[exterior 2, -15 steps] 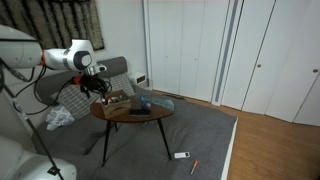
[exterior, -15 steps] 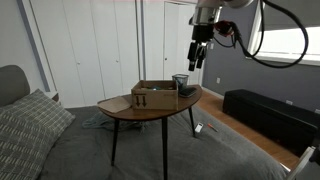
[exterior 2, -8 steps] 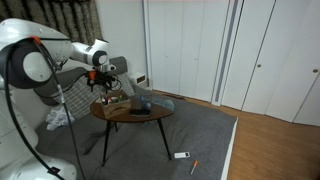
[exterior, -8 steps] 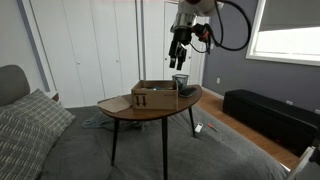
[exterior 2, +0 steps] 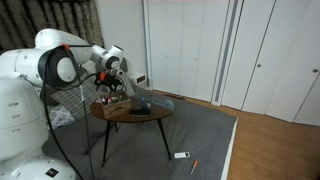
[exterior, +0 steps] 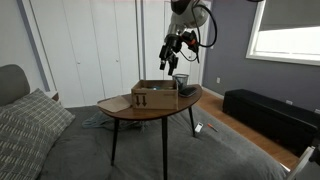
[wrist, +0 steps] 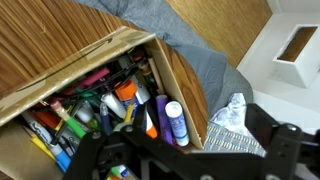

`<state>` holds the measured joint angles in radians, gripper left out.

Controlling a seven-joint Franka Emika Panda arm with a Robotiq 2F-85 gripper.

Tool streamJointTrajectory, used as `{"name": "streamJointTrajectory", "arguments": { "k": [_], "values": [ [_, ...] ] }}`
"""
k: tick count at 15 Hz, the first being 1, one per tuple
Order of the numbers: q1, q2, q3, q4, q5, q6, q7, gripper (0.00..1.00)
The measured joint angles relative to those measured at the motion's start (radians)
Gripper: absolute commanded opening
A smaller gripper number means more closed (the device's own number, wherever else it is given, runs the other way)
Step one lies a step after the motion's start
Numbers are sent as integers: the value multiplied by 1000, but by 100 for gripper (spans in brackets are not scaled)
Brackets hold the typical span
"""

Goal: Remove the blue glue stick and purple marker from the box and put them in the basket

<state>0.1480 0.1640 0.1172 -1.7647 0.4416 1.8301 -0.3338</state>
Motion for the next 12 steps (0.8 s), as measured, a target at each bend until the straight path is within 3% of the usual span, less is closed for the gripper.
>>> {"name": "streamJointTrajectory", "arguments": {
  "k": [12],
  "values": [
    [-21, 52, 9, 27, 34, 2, -18, 100]
  ]
}}
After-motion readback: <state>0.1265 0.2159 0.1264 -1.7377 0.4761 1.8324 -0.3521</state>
